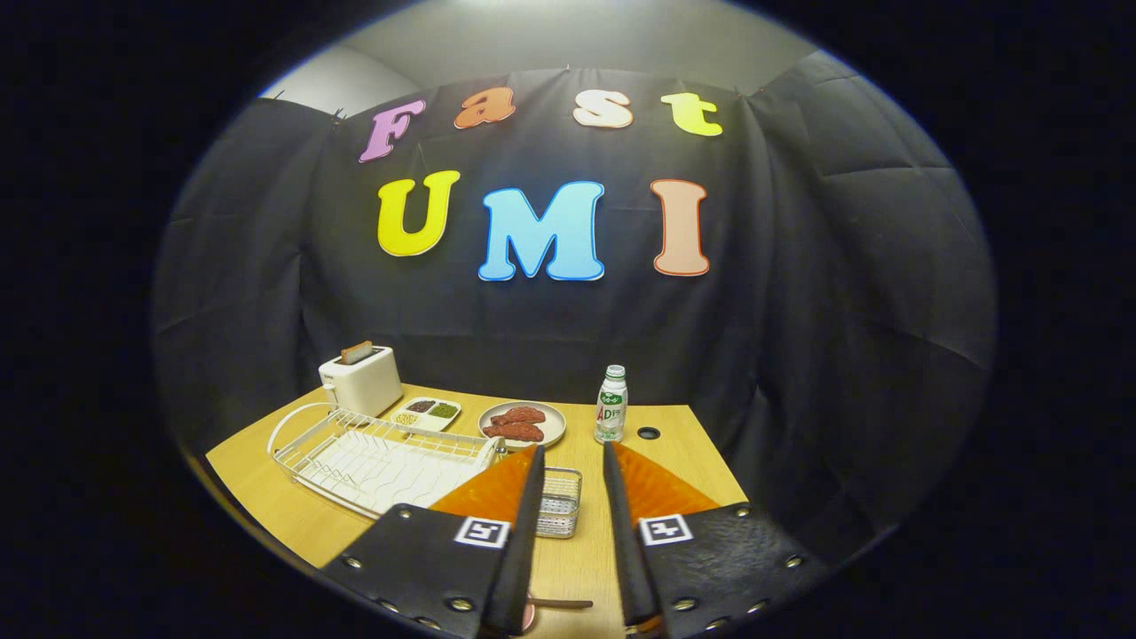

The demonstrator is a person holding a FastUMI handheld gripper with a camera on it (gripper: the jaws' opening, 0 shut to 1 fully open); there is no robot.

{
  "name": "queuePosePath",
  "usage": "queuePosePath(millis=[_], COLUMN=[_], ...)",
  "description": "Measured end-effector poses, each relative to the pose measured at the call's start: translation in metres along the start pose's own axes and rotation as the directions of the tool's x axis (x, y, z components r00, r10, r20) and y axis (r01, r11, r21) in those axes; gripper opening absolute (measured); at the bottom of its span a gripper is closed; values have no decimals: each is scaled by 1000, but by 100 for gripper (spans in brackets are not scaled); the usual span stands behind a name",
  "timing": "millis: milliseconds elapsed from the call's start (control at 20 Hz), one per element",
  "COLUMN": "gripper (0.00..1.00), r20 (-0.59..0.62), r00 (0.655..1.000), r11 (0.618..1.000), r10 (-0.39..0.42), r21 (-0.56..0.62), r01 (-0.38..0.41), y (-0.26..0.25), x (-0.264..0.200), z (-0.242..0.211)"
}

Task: Take the plate from the dish rack, then take the spoon from the basket and place it into the plate.

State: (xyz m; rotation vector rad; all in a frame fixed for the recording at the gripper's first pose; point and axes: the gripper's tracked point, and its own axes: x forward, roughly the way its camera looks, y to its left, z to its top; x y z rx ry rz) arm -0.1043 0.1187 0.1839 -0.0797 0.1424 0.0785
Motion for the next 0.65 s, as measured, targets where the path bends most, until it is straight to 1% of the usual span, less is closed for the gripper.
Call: queuePosePath(millis=[100, 150, 200, 250, 350, 500, 650], gripper=[83, 99, 97, 98, 97, 98, 97], r20=[19, 26, 29, 34, 50, 114, 188], r00=[1000, 999, 998, 997, 996, 991, 979], r11=[1000, 999, 997, 996, 995, 996, 996], r10=[-5, -31, -61, -73, -79, -73, -84], r21=[26, 43, 53, 57, 60, 68, 41], r01=[5, 30, 59, 71, 76, 66, 78], y=[-13, -25, -35, -43, -50, -56, -58], x=[1, 3, 5, 7, 8, 5, 0], z=[2, 4, 10, 15, 36, 87, 143])
